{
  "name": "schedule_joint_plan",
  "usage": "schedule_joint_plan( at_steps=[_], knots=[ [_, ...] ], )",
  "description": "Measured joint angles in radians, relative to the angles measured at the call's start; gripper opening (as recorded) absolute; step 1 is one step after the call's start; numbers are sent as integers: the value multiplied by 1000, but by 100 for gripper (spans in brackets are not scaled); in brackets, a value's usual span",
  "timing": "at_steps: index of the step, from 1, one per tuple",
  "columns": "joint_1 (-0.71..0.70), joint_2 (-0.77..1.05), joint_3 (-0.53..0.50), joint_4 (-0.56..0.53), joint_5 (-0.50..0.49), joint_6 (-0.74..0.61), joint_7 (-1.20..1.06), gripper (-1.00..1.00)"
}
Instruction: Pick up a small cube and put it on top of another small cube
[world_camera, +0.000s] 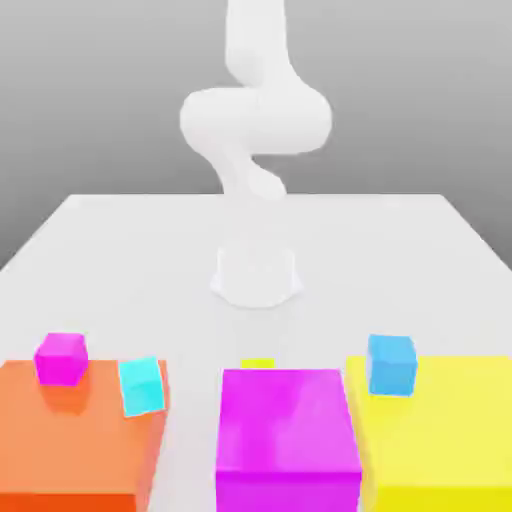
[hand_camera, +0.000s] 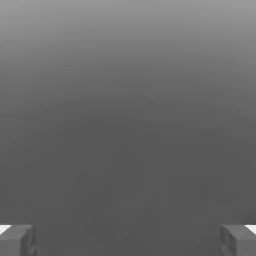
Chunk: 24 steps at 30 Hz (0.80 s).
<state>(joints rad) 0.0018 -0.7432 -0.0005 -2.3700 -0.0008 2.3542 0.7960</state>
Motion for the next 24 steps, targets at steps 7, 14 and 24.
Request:
schedule_joint_plan(
  at_steps=[7,14,24],
  knots=[
    [6,195,-2,-232,-2,182,-13,0],
    [10,409,-4,-481,-2,378,-30,0],
    [11,856,-1,-621,1,750,-45,0]
  ],
)
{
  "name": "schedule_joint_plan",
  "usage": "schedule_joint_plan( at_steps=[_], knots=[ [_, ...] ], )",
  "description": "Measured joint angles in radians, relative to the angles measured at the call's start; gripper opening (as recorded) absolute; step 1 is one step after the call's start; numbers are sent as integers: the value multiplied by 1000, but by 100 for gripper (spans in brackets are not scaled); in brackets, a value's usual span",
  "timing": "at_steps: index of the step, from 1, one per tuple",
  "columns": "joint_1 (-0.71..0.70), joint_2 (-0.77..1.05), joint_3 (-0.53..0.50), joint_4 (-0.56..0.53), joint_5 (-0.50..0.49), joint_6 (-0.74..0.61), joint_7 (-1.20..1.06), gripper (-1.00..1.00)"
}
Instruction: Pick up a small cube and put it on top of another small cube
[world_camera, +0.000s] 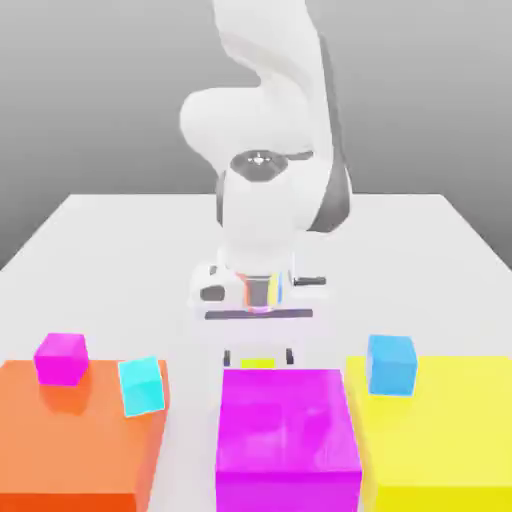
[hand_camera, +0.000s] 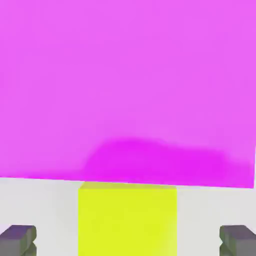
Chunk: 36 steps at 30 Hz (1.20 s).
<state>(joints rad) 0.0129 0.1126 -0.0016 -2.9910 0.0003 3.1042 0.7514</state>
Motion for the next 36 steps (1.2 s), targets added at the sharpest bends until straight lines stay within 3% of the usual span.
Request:
schedule_joint_plan(
  at_steps=[2,3,10,20,26,32,36],
  knots=[
    [0,73,0,12,0,60,0,0],
    [-1,100,1,17,0,82,0,-100],
    [-2,102,1,17,-6,84,5,-100],
    [-2,-235,5,-30,-6,-185,10,-100],
    [-104,-421,18,153,-36,-406,153,-100],
    [-246,-379,-62,343,-30,-660,274,-100],
    [-269,-253,-87,344,-16,-592,277,-100]
  ],
)
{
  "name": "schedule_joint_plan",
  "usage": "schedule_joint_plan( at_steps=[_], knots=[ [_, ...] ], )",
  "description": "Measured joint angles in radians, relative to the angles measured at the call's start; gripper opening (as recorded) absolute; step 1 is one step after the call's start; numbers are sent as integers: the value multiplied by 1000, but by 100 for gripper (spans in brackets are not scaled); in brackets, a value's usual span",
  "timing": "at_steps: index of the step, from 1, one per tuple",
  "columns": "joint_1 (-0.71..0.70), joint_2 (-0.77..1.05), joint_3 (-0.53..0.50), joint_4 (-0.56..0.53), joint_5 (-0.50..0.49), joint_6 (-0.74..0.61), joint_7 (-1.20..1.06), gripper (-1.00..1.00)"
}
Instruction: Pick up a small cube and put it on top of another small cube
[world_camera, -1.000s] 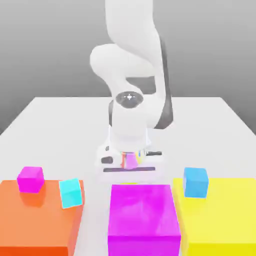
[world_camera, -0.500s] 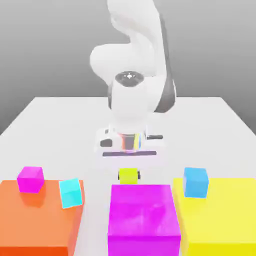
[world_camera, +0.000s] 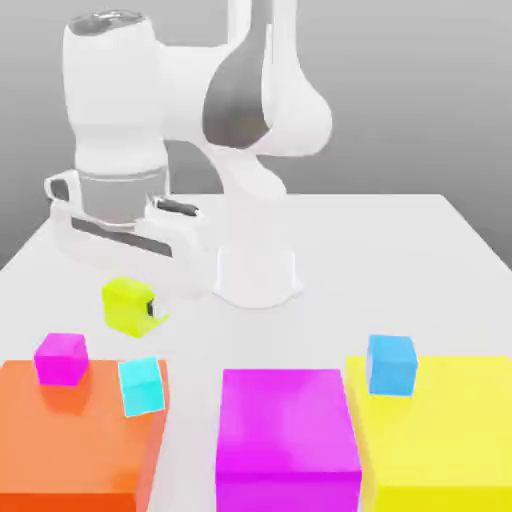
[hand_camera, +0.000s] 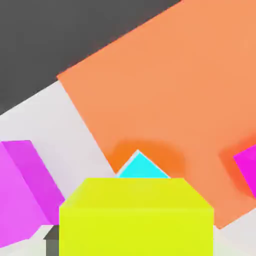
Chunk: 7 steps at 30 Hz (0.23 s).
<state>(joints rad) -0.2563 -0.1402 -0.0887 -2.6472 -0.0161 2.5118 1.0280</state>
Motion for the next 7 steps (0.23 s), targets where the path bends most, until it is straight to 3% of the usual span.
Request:
schedule_joint_plan(
  at_steps=[1,2,7],
  knots=[
    [0,35,-1,-7,4,40,-2,-100],
    [0,65,-2,-14,7,76,-5,100],
    [0,65,-2,-14,7,76,-5,100]
  ],
)
